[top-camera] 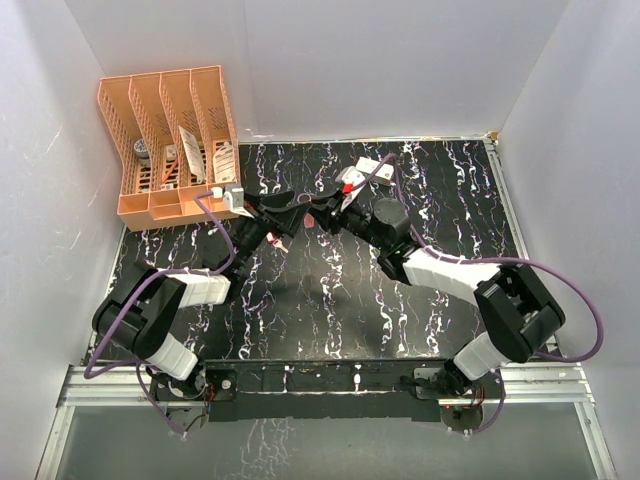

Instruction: Put the keys on the keyring

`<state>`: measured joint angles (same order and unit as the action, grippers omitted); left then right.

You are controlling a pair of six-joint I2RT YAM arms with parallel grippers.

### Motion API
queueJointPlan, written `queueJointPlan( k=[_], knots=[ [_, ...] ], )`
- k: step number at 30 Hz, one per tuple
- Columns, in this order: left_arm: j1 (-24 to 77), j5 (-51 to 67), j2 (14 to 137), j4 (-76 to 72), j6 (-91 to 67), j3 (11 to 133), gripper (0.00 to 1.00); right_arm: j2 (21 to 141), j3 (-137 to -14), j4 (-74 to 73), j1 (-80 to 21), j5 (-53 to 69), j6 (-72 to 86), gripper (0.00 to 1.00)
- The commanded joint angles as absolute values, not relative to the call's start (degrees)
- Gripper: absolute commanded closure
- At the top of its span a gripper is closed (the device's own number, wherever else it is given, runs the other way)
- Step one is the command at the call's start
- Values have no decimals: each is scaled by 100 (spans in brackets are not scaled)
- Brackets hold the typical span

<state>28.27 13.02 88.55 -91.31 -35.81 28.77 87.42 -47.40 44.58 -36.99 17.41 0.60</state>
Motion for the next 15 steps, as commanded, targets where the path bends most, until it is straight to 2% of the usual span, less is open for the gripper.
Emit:
queueJointPlan(
  k=[1,6,15],
  knots=[
    [2856,1188,8603,-10222,-3431,2739,22,8337,-4607,4399,-3691,1544,-119,88],
    [2856,769,8096,-9976,-3091,2476,16,7986,-4351,4065,-3687,1490,-207,89],
    [2837,-87,6888,-8185,-2309,2252,9,7343,-4008,3498,-3691,1669,-455,88]
  ],
)
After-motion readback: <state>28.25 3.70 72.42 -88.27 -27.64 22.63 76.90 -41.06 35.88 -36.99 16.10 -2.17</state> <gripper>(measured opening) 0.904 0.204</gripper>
